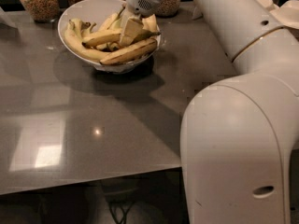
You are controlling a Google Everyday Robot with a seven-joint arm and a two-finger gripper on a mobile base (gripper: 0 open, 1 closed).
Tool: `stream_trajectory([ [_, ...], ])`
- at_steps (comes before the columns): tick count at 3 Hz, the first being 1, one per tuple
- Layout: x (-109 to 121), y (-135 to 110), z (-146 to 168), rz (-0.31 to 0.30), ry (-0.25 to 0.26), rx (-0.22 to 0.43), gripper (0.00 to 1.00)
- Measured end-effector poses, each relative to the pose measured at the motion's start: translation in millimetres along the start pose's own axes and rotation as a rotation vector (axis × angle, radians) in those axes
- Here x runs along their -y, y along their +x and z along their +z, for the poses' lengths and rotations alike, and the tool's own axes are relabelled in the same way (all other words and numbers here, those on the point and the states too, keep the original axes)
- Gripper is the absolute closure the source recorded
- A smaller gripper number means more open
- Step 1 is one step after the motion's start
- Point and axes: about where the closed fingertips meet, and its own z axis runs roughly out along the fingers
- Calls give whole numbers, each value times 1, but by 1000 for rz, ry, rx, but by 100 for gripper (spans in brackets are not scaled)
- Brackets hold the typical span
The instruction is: Pick banana from white bowl
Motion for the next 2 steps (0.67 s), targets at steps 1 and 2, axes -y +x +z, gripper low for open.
stream_trajectory([
  [1,-15,-3,-4,13,-12,7,66],
  [2,-23,-10,-13,1,-3,4,90],
])
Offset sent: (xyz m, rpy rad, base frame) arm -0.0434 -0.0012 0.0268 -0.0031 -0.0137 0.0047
